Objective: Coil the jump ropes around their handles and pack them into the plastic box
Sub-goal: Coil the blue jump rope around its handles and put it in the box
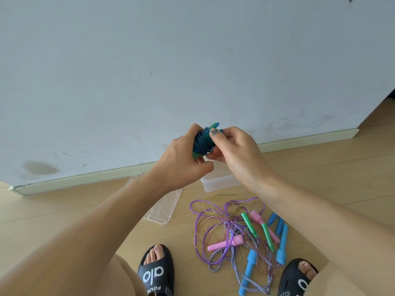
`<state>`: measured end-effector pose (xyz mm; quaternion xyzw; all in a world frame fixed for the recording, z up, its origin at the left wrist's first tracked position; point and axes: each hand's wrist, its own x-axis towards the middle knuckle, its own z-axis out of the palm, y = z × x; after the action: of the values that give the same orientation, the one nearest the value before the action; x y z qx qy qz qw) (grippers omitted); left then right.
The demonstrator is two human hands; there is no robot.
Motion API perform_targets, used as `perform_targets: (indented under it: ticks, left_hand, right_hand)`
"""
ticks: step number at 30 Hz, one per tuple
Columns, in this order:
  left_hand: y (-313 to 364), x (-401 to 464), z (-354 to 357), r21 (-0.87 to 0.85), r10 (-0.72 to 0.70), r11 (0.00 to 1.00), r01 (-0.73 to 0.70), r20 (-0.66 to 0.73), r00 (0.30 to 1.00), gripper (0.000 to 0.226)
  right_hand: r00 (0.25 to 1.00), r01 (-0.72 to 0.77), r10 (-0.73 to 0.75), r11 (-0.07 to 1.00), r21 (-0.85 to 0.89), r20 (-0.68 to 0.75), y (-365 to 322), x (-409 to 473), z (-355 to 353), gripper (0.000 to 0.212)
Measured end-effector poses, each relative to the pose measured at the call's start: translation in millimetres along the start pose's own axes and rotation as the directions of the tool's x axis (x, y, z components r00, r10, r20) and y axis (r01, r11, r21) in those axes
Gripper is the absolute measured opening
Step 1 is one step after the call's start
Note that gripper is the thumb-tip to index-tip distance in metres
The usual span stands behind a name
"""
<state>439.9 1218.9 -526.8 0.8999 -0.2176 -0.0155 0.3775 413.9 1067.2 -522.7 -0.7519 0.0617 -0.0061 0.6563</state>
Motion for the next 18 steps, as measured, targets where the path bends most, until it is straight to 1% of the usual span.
perform_targets:
  ticks: [2, 4, 5, 8, 11, 14, 16, 18]
  left_hand:
    - [1.8, 1.6, -10.1, -0.148, -0.094, 0.983, 0.106, 0.082, 0.992, 0.03]
    - [2.1, 2.0, -16.5, -0.303, -0.141, 0.938, 0.17, 0.116, 0.983, 0.029]
    - [2.1, 1.9, -17.4, -0.313, -0.146, 0.934, 0.172, 0.104, 0.984, 0.028]
    - [2.5, 1.2, -16.8, -0.248, -0.144, 0.955, 0.161, 0.088, 0.986, 0.02]
    - [3.4, 1.7, -23.9, -0.309, -0.123, 0.936, 0.166, 0.155, 0.98, 0.018]
    - [2.3, 2.3, -31.6, -0.412, -0.125, 0.889, 0.199, 0.202, 0.971, 0.021]
    - [-0.7, 1.9, -33.9, -0.421, -0.133, 0.881, 0.214, 0.212, 0.968, 0.022]
    - [-4.0, 1.8, -34.2, -0.38, -0.127, 0.903, 0.201, 0.211, 0.969, 0.021]
  right_hand:
    - [0.999, 0.034, -0.033, 0.998, -0.046, 0.017, 0.8, 0.8, -0.3, 0.029]
    - [0.996, 0.065, -0.062, 0.997, -0.045, 0.062, 1.6, 0.2, 1.9, 0.029]
    - [0.994, 0.072, -0.069, 0.997, -0.033, 0.087, 2.0, 0.3, 2.8, 0.029]
    - [0.989, 0.043, -0.043, 0.999, 0.009, 0.138, -1.0, 3.8, -0.2, 0.024]
    - [0.982, -0.02, 0.0, 0.994, 0.103, 0.189, -7.6, 8.1, -9.4, 0.022]
    - [0.981, -0.059, 0.022, 0.981, 0.187, 0.193, -12.6, 10.2, -16.5, 0.017]
    - [0.981, -0.084, 0.038, 0.968, 0.237, 0.19, -15.4, 11.6, -19.2, 0.015]
    - [0.97, -0.163, 0.102, 0.947, 0.277, 0.223, -17.2, 12.7, -22.2, 0.014]
